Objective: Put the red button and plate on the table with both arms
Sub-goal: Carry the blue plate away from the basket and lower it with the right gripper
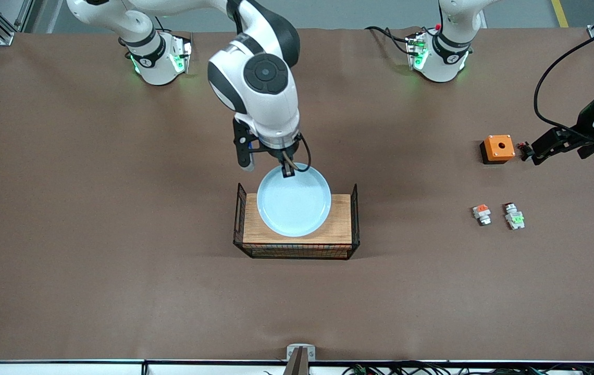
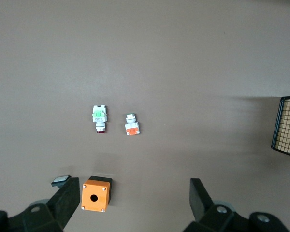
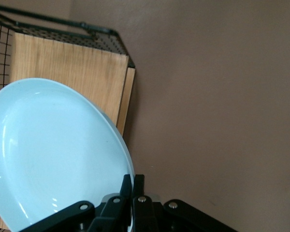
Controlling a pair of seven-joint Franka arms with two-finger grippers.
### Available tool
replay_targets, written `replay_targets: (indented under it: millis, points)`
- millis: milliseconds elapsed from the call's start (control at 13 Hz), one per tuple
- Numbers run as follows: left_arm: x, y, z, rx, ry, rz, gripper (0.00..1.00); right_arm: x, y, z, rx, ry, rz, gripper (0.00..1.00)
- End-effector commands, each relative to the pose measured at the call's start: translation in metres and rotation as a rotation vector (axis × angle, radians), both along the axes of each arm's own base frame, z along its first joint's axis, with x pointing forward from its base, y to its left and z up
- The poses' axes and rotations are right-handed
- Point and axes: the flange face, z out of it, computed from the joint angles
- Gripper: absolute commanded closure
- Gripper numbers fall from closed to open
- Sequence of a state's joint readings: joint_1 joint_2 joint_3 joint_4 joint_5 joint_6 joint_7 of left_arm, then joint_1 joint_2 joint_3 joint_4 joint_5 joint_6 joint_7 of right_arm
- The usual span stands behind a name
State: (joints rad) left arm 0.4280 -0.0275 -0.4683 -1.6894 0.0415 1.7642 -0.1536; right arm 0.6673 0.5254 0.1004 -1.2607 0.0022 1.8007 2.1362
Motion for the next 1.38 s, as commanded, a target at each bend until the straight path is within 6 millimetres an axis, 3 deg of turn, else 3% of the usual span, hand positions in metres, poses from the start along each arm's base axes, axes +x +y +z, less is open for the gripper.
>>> replay_targets:
  millis: [0, 231, 462, 615, 846, 1077, 1308]
  points:
    - [-0.004, 0.003, 0.020, -0.018, -0.004, 0.002, 0.00, -0.002, -0.034, 0.042, 0.018, 0.055, 0.034, 0.99]
    - [-0.007, 0.003, 0.044, -0.016, -0.007, 0.004, 0.00, 0.001, -0.085, 0.083, 0.010, 0.097, 0.170, 0.99]
    - [-0.011, 0.006, 0.060, -0.020, 0.001, 0.001, 0.00, 0.014, -0.140, 0.104, 0.009, 0.122, 0.314, 0.99]
    - [-0.020, -0.013, 0.060, -0.014, 0.035, -0.019, 0.00, 0.026, -0.176, 0.105, 0.015, 0.140, 0.398, 0.99]
    - [-0.032, -0.020, 0.055, -0.009, 0.108, -0.037, 0.00, 0.033, -0.229, 0.090, 0.016, 0.173, 0.611, 0.98]
    - [-0.050, -0.030, 0.058, 0.004, 0.104, -0.057, 0.00, 0.056, -0.290, 0.080, 0.045, 0.180, 0.713, 0.98]
    - [-0.056, -0.031, 0.058, 0.008, 0.079, -0.053, 0.00, 0.074, -0.348, 0.063, 0.064, 0.157, 0.820, 0.98]
